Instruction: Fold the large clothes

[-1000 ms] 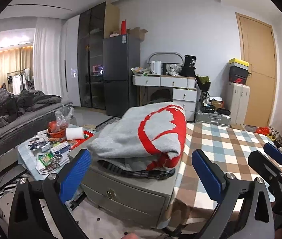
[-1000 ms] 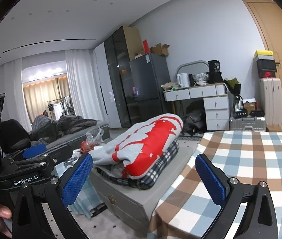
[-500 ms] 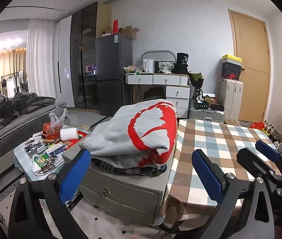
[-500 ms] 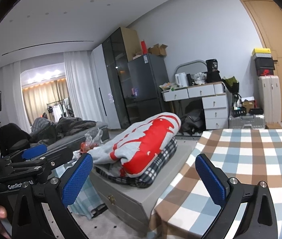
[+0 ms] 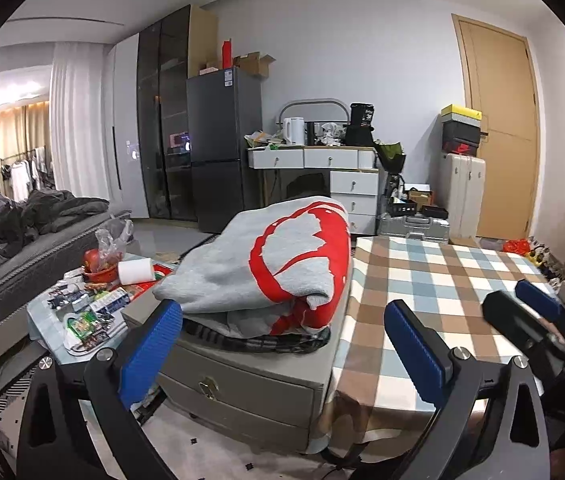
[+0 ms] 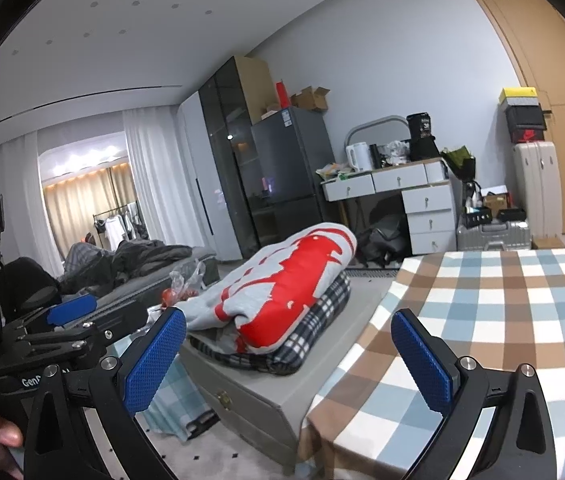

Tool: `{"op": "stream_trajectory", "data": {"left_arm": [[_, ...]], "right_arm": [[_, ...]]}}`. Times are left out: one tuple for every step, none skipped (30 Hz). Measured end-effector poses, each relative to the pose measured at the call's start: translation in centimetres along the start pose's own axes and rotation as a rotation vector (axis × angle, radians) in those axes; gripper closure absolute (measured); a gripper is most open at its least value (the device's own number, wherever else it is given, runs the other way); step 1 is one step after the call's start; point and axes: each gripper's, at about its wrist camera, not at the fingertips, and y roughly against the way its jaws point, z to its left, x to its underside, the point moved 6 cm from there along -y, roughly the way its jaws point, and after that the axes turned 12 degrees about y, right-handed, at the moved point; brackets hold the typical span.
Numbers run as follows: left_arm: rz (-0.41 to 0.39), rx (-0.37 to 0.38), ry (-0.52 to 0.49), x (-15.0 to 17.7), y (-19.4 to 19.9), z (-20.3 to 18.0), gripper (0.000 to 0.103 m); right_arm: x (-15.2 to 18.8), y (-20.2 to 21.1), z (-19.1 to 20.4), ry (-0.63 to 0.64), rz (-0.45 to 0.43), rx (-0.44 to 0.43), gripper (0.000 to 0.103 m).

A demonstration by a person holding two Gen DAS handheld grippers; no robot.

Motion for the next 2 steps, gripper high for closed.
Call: {"op": "stream_trajectory", "data": {"left_arm": [[-0.002,-0.004,-0.006,0.10,-0.07,-0.16,0.004],[0.000,-0.005,-0.014,0.22,-0.25,-0.44,0.004]], "right_arm": [[0.02,0.00,-0.24,-0.006,-0.003,0.000,0.000],[-0.01,0.03,-0.58,-0.012,-0.006,0.006,0.000]]}}
